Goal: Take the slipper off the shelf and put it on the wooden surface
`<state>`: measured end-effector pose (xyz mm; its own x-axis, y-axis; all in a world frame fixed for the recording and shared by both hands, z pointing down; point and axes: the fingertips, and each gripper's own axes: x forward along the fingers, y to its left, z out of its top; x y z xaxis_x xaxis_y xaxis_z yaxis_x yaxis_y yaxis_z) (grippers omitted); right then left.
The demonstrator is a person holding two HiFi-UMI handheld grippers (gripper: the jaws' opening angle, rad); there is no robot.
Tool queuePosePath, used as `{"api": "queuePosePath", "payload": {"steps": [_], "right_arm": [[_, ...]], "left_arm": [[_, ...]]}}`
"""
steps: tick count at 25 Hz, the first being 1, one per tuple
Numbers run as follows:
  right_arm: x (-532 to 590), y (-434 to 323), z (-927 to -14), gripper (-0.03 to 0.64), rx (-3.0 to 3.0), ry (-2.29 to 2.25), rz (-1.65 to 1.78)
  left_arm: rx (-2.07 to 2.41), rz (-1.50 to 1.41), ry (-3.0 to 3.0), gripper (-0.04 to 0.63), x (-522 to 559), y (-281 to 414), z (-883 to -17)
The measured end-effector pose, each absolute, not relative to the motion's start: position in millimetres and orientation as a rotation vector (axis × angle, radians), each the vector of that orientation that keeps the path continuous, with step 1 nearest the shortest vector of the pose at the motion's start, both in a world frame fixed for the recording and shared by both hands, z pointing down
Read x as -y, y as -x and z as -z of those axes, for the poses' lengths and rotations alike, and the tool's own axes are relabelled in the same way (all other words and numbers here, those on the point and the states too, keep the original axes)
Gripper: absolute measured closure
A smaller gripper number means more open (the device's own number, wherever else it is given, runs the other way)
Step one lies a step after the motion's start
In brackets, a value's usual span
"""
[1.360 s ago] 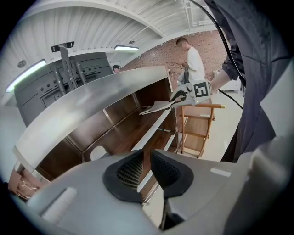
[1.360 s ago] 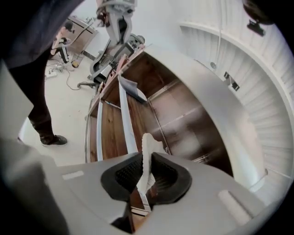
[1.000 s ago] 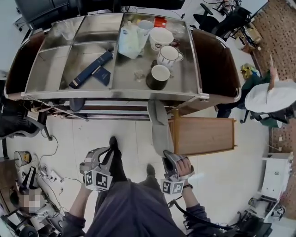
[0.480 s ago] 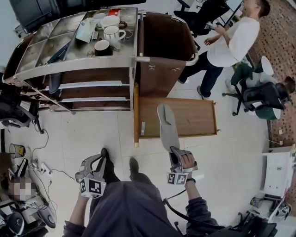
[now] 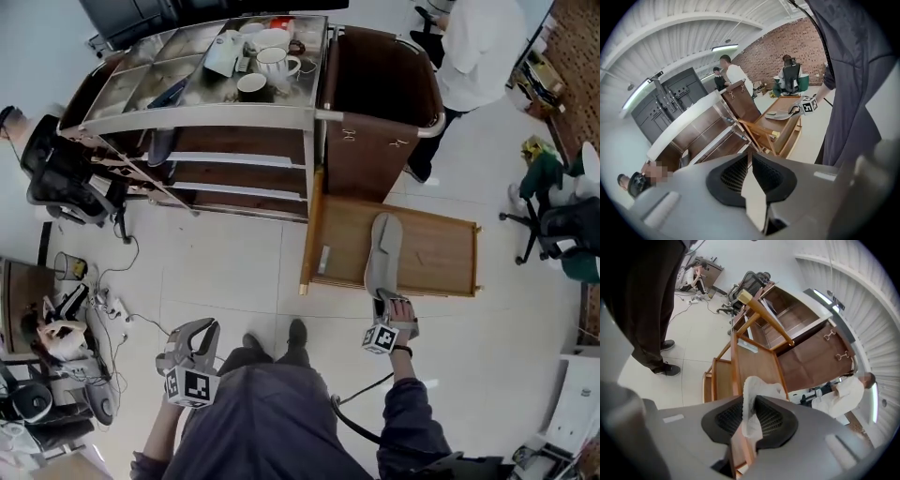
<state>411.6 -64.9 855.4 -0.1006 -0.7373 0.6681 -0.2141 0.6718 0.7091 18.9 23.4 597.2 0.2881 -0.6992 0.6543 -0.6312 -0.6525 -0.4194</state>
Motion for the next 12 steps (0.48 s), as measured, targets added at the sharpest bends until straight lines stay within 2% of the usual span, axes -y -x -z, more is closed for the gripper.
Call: {"api": "queuePosePath", "payload": {"steps": [7, 12], "right_arm": [[71, -407, -891, 0.447, 1.72, -0.785, 0.313], [64, -401, -873, 0.385, 1.747, -0.873, 0.251]], "left_arm": [[-1.43, 1.346, 2.426, 0.549, -35, 8, -603], [-1.401, 1.336, 2.45, 0.549, -31, 4, -607]]}}
